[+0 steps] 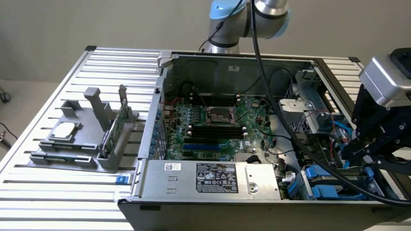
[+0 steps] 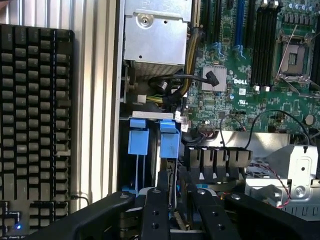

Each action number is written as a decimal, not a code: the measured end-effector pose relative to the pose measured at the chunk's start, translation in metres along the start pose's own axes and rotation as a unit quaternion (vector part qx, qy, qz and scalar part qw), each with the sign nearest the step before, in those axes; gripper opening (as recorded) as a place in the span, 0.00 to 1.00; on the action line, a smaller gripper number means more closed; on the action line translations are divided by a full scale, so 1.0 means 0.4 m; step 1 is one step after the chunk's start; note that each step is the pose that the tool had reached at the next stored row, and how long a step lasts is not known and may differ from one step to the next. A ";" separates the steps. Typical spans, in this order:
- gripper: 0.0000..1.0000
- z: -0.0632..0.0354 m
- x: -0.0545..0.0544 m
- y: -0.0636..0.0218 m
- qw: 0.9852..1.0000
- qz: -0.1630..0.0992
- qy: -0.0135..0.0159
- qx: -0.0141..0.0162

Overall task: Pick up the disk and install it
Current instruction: 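Insert the disk into the insertion slot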

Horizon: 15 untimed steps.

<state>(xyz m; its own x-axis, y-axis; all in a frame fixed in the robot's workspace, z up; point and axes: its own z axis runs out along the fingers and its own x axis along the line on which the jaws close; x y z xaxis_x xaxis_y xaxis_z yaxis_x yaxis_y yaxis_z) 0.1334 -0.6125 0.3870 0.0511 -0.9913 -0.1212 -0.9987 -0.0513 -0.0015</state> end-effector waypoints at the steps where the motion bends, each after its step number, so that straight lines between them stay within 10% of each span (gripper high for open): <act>1: 0.25 0.004 -0.003 -0.003 1.000 0.000 0.000 0.000; 15: 0.25 0.069 -0.014 -0.020 1.000 -0.002 0.000 0.000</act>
<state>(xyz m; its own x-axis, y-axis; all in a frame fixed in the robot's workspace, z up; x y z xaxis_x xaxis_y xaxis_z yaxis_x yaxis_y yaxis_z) 0.1409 -0.6034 0.3604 0.0542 -0.9912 -0.1211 -0.9985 -0.0543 -0.0025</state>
